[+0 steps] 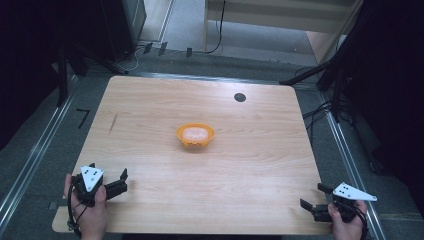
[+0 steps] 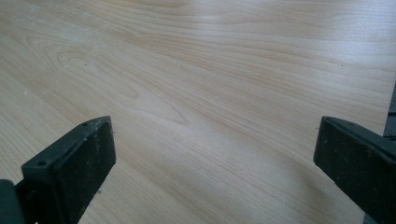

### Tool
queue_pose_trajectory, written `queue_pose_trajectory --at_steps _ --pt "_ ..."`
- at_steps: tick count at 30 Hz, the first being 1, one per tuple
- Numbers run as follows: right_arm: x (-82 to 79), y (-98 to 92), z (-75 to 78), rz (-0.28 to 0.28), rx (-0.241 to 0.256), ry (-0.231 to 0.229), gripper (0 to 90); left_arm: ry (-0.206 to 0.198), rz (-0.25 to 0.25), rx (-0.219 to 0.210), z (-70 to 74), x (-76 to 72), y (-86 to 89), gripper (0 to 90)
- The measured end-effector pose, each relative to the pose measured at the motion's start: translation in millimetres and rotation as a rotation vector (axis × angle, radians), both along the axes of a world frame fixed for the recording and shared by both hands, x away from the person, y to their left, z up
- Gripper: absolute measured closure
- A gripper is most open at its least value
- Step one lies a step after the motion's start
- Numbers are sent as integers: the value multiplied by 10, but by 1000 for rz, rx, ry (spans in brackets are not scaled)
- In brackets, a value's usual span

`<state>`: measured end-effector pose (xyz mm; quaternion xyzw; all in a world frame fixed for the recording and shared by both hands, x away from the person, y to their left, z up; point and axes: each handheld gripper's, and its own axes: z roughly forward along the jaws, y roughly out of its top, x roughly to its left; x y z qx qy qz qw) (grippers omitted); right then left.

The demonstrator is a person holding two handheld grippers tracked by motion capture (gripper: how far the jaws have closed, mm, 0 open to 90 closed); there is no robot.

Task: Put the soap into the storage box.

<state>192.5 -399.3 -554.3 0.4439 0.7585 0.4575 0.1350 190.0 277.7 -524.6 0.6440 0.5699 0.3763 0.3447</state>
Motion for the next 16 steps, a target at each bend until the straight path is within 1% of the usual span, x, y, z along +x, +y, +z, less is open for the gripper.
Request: queue_pose_trajectory --at_steps 2,4,6,13,16 --pt "2 9 -15 3 -3 -7 0 2 2 2 1 0 -2 2" --pt "-2 21 -28 0 1 -3 0 3 1 4 0 2 -2 2" --pt "0 24 -31 0 -7 -8 0 5 0 8 0 5 -3 2" --pt "-22 -1 -34 -23 14 -23 0 13 3 9 0 13 -7 2" --pt "-26 14 -32 -26 3 -23 0 19 5 4 -1 20 -3 2"
